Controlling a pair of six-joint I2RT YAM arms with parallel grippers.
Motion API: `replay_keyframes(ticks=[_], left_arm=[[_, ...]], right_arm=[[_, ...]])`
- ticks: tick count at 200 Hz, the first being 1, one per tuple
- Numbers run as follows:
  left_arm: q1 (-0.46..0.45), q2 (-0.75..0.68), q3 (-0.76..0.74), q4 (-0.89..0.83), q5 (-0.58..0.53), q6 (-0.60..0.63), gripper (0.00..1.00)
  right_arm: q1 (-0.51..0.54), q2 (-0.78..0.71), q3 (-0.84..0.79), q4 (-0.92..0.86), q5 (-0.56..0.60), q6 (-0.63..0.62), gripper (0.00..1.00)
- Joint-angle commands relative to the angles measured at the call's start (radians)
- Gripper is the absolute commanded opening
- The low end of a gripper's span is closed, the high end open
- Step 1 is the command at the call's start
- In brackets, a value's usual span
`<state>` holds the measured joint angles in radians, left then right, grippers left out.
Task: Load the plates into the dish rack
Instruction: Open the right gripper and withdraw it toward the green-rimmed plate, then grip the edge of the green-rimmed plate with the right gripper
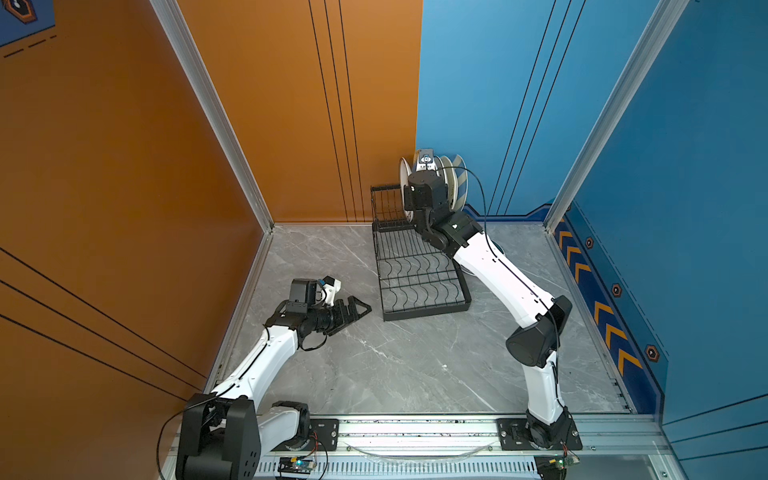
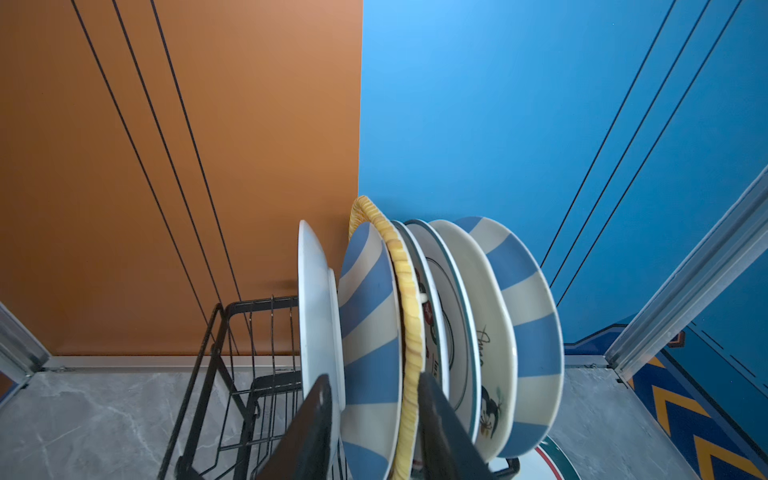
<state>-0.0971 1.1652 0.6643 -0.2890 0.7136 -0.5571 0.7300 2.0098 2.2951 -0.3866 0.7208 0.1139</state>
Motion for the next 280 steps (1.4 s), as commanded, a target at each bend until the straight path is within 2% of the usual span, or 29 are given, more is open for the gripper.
replay_keyframes(ticks=[1,52,56,105,144,210,280], left_arm=[[0.004,0.013,0.03,-0.006,-0.006,0.013,0.98],[0.001,0.031,0.047,-0.003,-0.013,0.014,0.98],[0.0,0.032,0.048,-0.002,-0.013,0.014,0.98],[-0.001,0.05,0.061,0.008,-0.023,0.013,0.98],[-0.004,0.068,0.068,0.018,-0.025,0.007,0.98],[-0.016,0.102,0.09,0.033,-0.029,-0.002,0.98],[-0.034,0.117,0.099,0.032,-0.05,-0.012,0.98]], right_arm=[[-0.001,-0.085,-0.071,-0.049,-0.044,0.081,0.37],[-0.021,-0.268,-0.304,-0.07,-0.117,0.205,0.39],[-0.053,-0.28,-0.324,-0.073,-0.126,0.217,0.39],[-0.152,-0.435,-0.607,-0.078,-0.245,0.343,0.43],[-0.302,-0.525,-0.829,-0.046,-0.434,0.439,0.49],[-0.542,-0.524,-1.056,0.076,-0.695,0.522,0.52],[-0.725,-0.382,-1.171,0.253,-0.905,0.626,0.55]])
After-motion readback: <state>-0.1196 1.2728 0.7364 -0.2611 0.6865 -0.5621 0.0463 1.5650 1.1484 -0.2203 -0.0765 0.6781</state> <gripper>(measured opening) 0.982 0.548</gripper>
